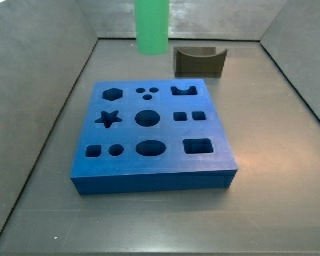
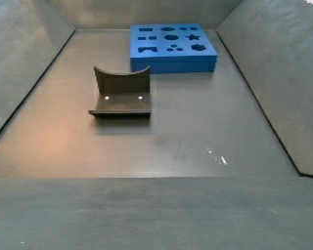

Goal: Insert the oval object.

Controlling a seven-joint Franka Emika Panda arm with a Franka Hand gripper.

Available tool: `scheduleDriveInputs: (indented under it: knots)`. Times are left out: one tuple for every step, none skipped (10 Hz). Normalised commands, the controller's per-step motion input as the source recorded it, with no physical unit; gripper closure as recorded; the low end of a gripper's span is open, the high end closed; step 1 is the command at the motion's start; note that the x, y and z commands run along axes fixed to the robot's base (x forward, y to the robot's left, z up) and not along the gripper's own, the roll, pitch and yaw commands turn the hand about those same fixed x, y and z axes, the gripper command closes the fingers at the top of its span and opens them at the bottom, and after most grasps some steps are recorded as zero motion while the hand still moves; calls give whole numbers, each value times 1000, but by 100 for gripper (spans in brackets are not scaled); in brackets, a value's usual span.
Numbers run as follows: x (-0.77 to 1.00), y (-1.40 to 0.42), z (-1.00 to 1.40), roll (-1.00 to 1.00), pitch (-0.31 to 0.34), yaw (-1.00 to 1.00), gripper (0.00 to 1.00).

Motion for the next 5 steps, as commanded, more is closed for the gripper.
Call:
scheduleDriveInputs:
  knots:
    - [0,57,-3,0,0,0,100]
    - [-74,-160,-369,123,-9,0,100]
    - [-423,-783,-1000,47,-57,-94,100]
    - [-240,-960,-1000,39,-30,-217,100]
    - [-217,-1000,-1000,77,-79,-237,100]
